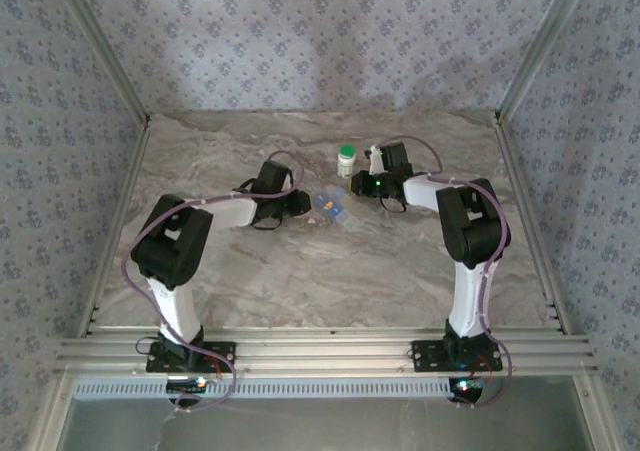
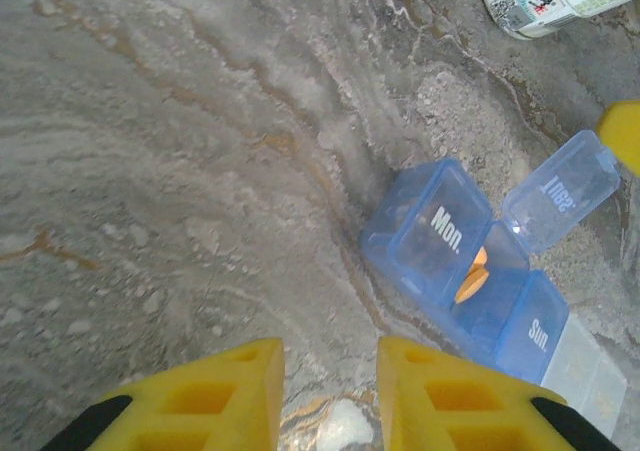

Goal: Sort the pills into containers

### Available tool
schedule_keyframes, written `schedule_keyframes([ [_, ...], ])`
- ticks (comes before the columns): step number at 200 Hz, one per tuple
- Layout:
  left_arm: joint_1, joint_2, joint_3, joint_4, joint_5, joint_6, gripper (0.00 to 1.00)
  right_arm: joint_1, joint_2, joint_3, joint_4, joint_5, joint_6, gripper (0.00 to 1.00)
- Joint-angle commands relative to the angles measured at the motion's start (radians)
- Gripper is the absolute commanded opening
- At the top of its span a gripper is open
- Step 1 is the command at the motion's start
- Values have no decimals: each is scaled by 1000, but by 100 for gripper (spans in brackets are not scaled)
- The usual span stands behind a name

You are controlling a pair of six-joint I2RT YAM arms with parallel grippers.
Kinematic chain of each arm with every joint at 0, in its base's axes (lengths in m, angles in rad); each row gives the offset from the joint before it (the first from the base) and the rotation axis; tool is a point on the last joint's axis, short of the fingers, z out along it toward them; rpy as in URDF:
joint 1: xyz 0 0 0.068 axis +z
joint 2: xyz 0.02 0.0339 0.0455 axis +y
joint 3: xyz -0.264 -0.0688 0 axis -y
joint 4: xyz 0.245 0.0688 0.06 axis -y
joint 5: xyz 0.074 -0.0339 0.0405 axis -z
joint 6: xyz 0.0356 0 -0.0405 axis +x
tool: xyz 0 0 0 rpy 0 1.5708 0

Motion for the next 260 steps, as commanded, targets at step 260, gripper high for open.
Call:
schedule_keyframes([
  [260, 2, 51, 49, 17, 7, -25, 29, 166, -33, 66, -116, -111, -120, 9],
])
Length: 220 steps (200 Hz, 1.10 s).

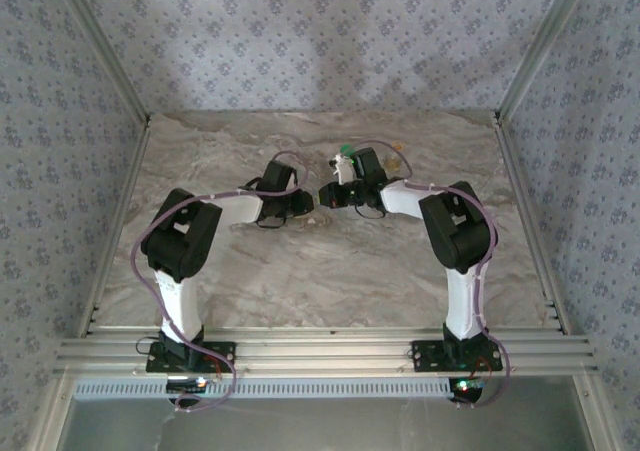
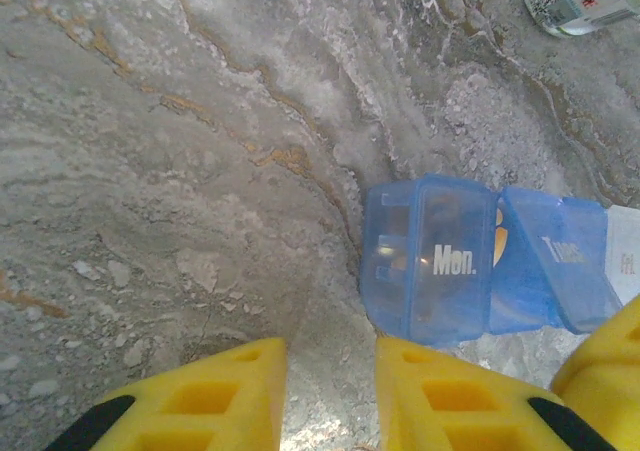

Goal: Sort the pills into containers

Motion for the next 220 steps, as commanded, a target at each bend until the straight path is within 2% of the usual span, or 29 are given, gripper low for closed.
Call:
schedule_keyframes([
  [1, 3, -11, 14, 14, 7, -11, 29, -2, -20, 41, -105, 31, -66, 9],
  [44, 29, -71, -15, 7, 0, -3, 29, 20, -20, 92, -215, 134, -136, 9],
  [98, 45, -127, -51, -7, -11, 9, 29, 29, -53, 179, -294, 100, -149, 8],
  [139, 56, -152, -61, -23, -24, 25, 29, 29, -85, 239, -367, 179, -163, 8],
  [176, 58, -160, -62, -34, -28, 35, 29, 27, -27, 346, -482, 285, -185, 8],
  [220, 60, -165, -74, -30, -33, 46, 29, 31, 27, 405, -526, 330, -191, 6],
])
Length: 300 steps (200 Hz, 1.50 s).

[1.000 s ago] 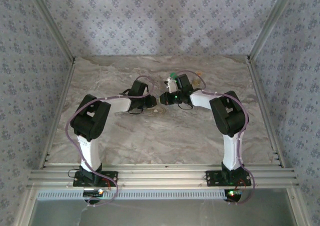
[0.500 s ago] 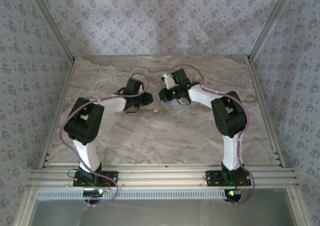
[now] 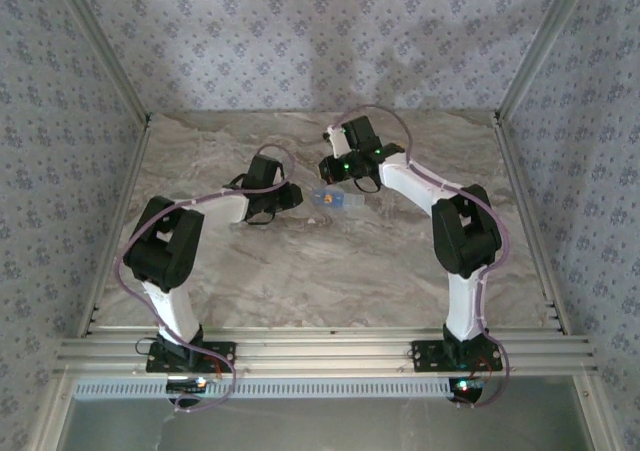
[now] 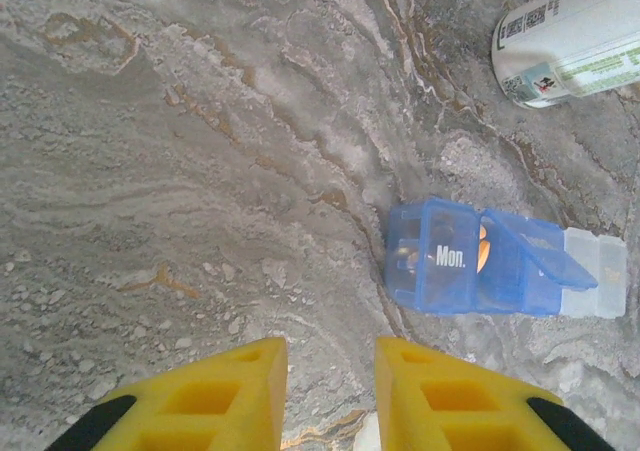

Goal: Sort the pills into containers

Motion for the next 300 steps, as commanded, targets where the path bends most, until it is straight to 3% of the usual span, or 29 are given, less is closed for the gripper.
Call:
schedule_keyframes([
  [1, 4, -45, -19, -14, -16, 23, 29, 7, 55, 47, -90, 59, -22, 6],
  [121, 7, -45, -30, -2, -11, 26, 28, 39, 206, -1, -114, 175, -61, 1],
  [234, 13, -84, -33, -20, -18, 32, 28, 51, 101, 63, -126, 147, -81, 0],
  [300, 17, -94, -44, -18, -34, 39, 28, 53, 107, -66, -72, 180, -59, 0],
])
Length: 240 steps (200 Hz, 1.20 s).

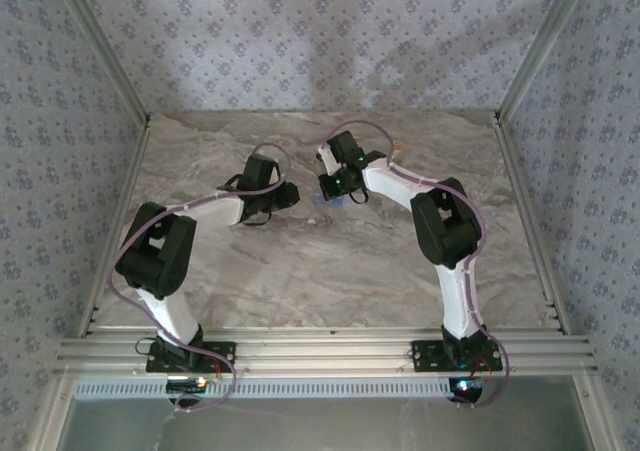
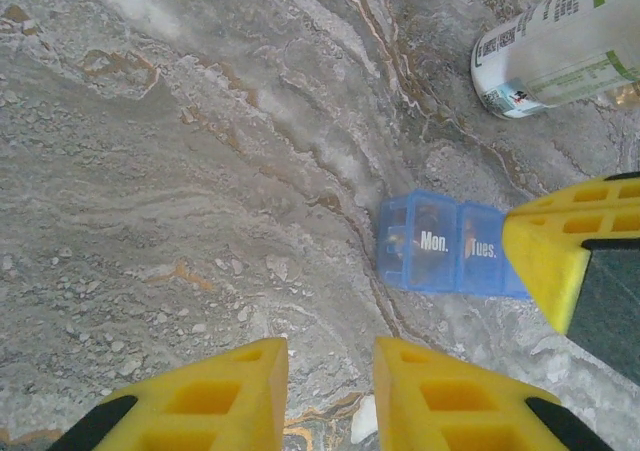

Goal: Sort the pills into containers

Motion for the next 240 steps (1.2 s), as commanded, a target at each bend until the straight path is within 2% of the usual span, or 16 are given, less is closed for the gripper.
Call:
schedule_keyframes([
  [1, 9, -35, -19, -14, -15, 19, 28, 6, -7, -64, 1, 32, 5, 0],
  [27, 11, -12, -10, -11, -7, 17, 28, -5, 63, -70, -20, 32, 2, 0],
  [50, 12, 0, 2, -15, -2, 22, 28, -8, 45, -78, 0, 14, 7, 0],
  [92, 15, -36, 0, -13, -9, 48, 28, -13, -81, -40, 9, -50, 15, 0],
  [121, 15, -175, -70, 4, -102, 127, 29, -6, -245, -112, 68, -53, 39, 4],
  [135, 13, -273, -125, 13, -175, 193, 35, -8, -349, -191, 105, -23, 47, 10],
  [150, 6, -402, -203, 34, -298, 266, 57, -14, -477, -306, 155, 47, 41, 24],
  [154, 3, -441, -231, 46, -338, 290, 72, -15, -515, -339, 166, 72, 37, 37],
  [155, 2, -454, -240, 50, -346, 298, 78, -16, -526, -346, 170, 79, 35, 46],
  [157, 1, -472, -253, 60, -370, 310, 88, -17, -544, -363, 176, 95, 30, 80],
  [158, 0, -481, -259, 64, -379, 317, 94, -18, -552, -371, 177, 102, 28, 90],
  [161, -3, -513, -284, 80, -415, 336, 99, -18, -582, -400, 185, 128, 20, 99],
  [186, -2, -733, -487, 240, -705, 444, 100, -40, -810, -645, 312, 376, -24, 100],
  [201, 36, -810, -601, 352, -809, 527, 100, -73, -910, -792, 419, 526, -32, 100],
  [218, 139, -797, -712, 502, -836, 571, 99, -136, -964, -925, 533, 630, -74, 100],
  [240, 311, -672, -725, 467, -736, 483, 100, -212, -954, -1075, 713, 616, -196, 100],
])
